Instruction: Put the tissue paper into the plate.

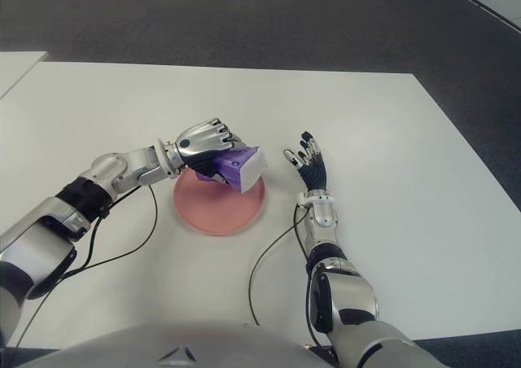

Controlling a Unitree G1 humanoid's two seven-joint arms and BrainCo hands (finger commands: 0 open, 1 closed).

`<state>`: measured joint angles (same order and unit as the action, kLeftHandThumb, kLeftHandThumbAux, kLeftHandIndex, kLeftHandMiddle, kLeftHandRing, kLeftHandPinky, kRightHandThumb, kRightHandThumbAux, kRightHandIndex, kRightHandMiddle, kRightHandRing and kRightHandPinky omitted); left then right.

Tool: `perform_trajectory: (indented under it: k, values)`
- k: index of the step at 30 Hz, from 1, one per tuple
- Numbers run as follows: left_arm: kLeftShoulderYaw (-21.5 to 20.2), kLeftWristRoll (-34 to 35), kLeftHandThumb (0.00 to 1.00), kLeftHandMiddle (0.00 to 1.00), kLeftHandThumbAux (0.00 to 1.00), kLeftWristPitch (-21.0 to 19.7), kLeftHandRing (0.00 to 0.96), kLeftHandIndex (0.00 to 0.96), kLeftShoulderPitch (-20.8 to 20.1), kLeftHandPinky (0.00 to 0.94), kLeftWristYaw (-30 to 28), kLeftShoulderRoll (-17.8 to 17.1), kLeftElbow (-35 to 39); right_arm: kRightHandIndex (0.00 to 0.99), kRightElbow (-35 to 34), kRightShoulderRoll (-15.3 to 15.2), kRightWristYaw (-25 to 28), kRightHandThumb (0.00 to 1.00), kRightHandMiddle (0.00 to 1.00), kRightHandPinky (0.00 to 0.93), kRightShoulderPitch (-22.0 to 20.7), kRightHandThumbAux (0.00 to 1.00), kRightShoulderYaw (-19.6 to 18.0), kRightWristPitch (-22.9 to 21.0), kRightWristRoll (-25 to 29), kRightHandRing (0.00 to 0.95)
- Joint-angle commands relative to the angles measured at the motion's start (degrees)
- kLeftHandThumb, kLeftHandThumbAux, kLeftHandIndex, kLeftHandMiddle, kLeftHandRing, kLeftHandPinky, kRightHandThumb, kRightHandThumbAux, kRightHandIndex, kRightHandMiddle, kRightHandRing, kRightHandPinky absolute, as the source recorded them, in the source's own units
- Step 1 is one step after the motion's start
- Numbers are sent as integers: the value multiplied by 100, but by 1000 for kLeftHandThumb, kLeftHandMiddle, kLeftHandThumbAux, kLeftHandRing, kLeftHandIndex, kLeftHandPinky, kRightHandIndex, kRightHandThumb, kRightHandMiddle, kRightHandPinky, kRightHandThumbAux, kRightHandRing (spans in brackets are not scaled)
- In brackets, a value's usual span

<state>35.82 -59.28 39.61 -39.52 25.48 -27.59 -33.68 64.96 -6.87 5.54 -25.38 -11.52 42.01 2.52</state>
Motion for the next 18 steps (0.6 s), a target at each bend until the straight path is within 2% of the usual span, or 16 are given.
perform_trajectory:
  k: [1,11,18]
  values:
    - [102,-172,751,829,692,-200,835,445,75,829,-238,-96,72,0,229,113,-3,48,0,0,366,587,13,-206,25,0]
    - [245,-322,751,827,691,-211,835,445,117,823,-39,-176,78,0,213,114,-1,48,0,0,375,587,13,-206,27,0]
    - [400,-890,749,827,692,-525,836,445,175,825,480,-287,331,0,210,118,-8,48,0,0,369,587,16,-211,23,0]
